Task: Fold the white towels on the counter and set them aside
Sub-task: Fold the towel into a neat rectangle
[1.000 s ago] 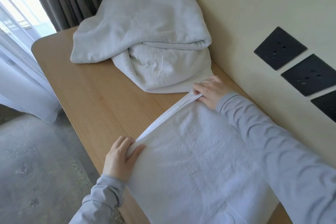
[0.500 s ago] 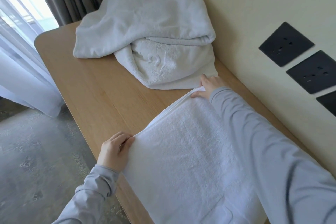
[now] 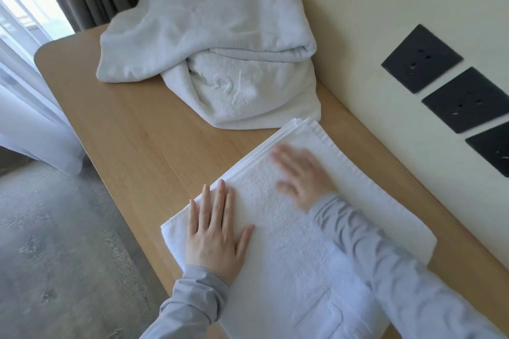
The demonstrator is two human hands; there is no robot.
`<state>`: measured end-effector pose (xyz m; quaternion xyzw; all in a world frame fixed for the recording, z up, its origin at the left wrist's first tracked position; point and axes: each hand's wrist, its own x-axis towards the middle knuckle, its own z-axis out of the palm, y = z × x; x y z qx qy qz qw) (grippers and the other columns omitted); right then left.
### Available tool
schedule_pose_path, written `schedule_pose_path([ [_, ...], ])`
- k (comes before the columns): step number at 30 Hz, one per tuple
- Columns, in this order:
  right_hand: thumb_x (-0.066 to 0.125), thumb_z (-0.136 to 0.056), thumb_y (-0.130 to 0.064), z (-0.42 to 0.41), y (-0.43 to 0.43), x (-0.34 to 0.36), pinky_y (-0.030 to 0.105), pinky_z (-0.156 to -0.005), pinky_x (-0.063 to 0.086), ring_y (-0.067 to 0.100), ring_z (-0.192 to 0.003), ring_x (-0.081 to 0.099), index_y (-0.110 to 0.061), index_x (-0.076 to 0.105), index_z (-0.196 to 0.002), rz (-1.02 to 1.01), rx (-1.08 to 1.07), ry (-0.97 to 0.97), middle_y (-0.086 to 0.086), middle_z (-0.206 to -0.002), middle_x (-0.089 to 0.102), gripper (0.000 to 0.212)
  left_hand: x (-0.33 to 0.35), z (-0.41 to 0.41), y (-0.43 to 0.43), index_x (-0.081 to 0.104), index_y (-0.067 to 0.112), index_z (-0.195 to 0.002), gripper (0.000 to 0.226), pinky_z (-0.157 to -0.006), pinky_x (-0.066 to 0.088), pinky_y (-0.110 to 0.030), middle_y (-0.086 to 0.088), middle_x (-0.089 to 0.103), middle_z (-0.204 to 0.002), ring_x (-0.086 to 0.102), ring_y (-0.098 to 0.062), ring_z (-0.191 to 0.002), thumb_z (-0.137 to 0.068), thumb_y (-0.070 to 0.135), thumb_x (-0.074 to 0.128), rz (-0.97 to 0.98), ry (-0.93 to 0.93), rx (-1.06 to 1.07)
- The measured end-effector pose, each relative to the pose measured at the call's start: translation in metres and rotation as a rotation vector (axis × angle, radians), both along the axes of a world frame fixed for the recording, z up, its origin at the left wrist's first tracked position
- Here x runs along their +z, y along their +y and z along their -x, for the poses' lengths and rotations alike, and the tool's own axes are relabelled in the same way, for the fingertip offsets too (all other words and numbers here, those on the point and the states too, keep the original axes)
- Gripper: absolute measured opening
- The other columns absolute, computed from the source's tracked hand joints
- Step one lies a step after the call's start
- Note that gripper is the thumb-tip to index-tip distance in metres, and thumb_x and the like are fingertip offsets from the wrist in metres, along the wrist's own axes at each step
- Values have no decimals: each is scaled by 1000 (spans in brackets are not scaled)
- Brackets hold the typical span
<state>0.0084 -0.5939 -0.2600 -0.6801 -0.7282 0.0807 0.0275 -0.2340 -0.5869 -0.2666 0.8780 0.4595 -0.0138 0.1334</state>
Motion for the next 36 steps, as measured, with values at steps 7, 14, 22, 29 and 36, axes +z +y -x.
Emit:
schedule_pose_path([
  [7, 27, -99, -39, -49, 12, -9, 35, -118, 7, 13, -145, 6, -30, 6, -149, 109, -333, 30, -15, -157, 1, 55, -1, -3, -1, 33, 20, -145, 70, -113, 15, -55, -15, 30, -151, 28, -40, -138, -90, 60, 19, -23, 26, 38],
  [14, 29, -95, -38, 50, -41, 4, 50, -116, 16, 29, -143, 18, -3, 27, -144, -16, 0, 6, 13, -153, 25, 60, -3, -4, -1, 31, 18, -146, 71, -113, 19, -54, -14, 29, -152, 28, -38, -138, -89, 60, 20, -11, 21, 52],
  [22, -10, -88, -56, -85, -110, 7, 38, -119, 0, 17, -146, 0, -11, 1, -148, 312, -423, -182, 6, -158, 2, 76, -6, -2, -3, 18, 22, -150, 72, -117, 5, -48, -9, 19, -156, 15, -32, -144, -90, 62, 12, -51, 18, 54],
  [29, 14, -95, -45, -36, -124, 38, 39, -118, -3, 22, -145, -1, -7, 1, -146, 97, -319, -129, 7, -155, -3, 66, 5, -11, -24, -4, 15, -148, 76, -118, -6, -42, -6, -6, -158, -11, -24, -145, -87, 60, 4, -27, -67, 57],
  [36, 33, -90, -33, 49, -179, 25, 51, -105, 38, 25, -135, 37, -4, 44, -137, 95, -5, -181, 10, -145, 42, 56, 18, -43, -174, 32, -1, -142, 77, -110, 16, -45, -19, 27, -151, 20, -35, -141, -95, 56, 9, 135, -157, 13],
])
